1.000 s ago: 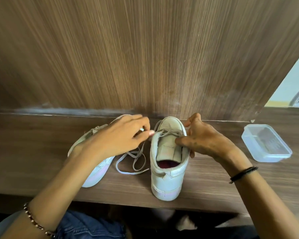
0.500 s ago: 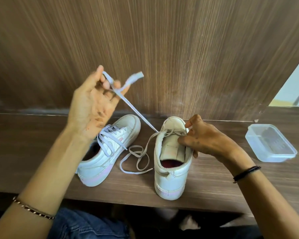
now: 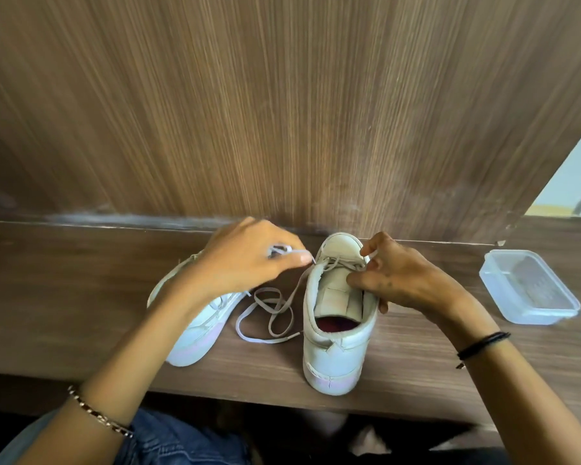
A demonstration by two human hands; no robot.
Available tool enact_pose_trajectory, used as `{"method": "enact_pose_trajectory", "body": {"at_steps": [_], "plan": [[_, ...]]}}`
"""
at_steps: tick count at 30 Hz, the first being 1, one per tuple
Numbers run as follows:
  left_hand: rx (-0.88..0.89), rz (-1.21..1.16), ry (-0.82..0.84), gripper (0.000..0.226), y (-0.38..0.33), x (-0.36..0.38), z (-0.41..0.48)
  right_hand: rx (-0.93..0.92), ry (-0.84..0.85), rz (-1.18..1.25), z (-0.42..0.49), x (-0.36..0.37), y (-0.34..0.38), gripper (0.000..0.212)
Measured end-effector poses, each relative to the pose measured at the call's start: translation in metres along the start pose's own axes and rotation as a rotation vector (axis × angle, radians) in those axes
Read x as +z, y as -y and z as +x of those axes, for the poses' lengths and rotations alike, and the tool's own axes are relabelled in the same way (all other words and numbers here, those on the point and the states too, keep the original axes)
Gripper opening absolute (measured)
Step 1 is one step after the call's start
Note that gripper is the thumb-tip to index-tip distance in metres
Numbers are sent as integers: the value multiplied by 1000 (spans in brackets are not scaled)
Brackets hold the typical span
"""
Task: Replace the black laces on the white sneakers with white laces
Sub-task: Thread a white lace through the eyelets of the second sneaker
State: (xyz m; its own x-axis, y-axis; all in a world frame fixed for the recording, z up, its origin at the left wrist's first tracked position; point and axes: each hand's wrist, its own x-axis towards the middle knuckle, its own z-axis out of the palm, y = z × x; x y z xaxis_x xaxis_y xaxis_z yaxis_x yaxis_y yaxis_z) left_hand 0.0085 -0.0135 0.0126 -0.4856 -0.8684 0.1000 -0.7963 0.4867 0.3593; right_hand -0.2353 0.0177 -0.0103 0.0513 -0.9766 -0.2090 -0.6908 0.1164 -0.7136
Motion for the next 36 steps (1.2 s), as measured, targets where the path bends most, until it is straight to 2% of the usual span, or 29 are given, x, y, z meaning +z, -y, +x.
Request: {"method": "enact_pose_trajectory", "body": {"at_steps": [2,4,7,10,12,14,17,20,24,27,31,34,36], "plan": [[20,-370,-38,20,-1,-10,0,-3,1,4,0,0,0,46],[31,-606,-162,20,-2,-13,0,-4,1,4,0,0,-1,46],[-56,-940,-294,26,-4,-19,3,-11,7,0,1,0,-1,47],[-58,-1348,-274,23,-5,-25,4,-16,14,6,0,0,-1,47],[-74,-1507,-240,24,-12,-21,4,-21,22,16,-1,-1,-1,47],[-137,-1421,-245,28,-21,-15,7,-29,33,32,-2,-3,0,47],[-160,-966,-248,27,-22,-2,9,-26,44,68,-4,-5,2,46],[-99,-590,-86,8,-13,14,6,1,70,161,-6,-9,3,41],[16,-184,149,34,-7,24,0,-17,-11,166,1,-17,-10,19],[0,-129,175,31,-7,25,-2,-79,-51,57,5,-22,-21,18],[25,-87,1,21,-5,28,2,-203,-41,-2,7,-24,-29,16],[12,-2,-36,15,-14,27,1,-234,-32,10,9,-24,-30,14],[23,101,-41,21,-18,26,0,-234,0,23,10,-23,-29,12]]}}
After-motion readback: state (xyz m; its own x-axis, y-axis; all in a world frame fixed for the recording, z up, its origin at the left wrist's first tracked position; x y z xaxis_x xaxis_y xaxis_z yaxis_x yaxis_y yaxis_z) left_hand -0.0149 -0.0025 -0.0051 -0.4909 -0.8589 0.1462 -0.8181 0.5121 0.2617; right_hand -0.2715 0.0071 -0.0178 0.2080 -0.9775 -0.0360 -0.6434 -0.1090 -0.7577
